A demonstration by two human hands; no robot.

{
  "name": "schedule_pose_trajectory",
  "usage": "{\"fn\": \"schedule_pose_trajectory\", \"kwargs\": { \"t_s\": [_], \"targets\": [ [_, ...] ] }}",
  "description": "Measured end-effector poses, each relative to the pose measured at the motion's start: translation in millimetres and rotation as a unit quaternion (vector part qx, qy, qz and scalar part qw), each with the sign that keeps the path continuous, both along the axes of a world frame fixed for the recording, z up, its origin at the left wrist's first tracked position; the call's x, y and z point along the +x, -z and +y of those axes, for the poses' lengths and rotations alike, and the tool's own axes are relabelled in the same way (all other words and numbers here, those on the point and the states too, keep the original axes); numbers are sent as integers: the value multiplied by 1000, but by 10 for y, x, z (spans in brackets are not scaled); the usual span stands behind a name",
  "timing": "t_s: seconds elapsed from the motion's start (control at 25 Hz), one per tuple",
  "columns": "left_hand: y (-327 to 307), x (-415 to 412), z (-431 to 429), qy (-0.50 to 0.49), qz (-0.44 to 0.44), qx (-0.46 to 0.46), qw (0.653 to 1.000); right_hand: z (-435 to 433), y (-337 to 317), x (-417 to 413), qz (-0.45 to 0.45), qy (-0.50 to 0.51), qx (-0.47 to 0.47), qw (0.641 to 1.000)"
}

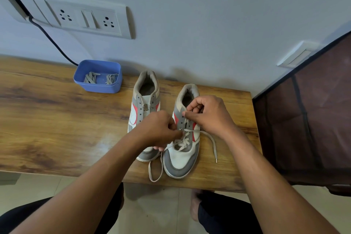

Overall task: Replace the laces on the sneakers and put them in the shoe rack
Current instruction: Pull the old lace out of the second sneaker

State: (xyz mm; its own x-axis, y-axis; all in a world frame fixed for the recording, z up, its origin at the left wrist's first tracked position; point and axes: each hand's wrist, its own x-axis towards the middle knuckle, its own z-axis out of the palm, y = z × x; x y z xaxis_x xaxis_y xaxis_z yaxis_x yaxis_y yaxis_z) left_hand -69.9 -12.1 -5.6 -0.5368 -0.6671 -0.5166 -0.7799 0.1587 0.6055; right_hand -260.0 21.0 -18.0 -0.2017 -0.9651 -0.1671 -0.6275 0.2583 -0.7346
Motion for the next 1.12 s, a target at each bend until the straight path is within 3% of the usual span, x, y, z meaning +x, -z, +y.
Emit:
{"fn": "schedule_pose_trajectory", "kwargs": {
  "t_s": [0.08,0.24,0.28,0.44,0.6,0.76,0.92,1.12],
  "targets": [
    [15,-32,27,-7,7,-71,997,-3,-3,5,2,-1,0,1000],
    [-68,35,-24,37,-8,87,996,3,-4,2,4,-2,-2,1000],
    [-60,46,-27,32,-8,90,995,3,-6,3,7,-4,-1,1000],
    [3,-7,9,11,10,-53,999,-3,-9,7,9,-4,0,1000],
    [-29,65,-43,52,5,60,997,3,-2,5,8,-10,2,1000],
    [11,25,-10,20,21,-27,999,-2,2,12,7,-8,5,1000],
    [-58,64,-15,85,2,86,993,13,-9,10,7,-11,3,1000],
    [27,6,-9,22,18,-46,999,7,-11,21,8,-6,1,1000]
  ]
}}
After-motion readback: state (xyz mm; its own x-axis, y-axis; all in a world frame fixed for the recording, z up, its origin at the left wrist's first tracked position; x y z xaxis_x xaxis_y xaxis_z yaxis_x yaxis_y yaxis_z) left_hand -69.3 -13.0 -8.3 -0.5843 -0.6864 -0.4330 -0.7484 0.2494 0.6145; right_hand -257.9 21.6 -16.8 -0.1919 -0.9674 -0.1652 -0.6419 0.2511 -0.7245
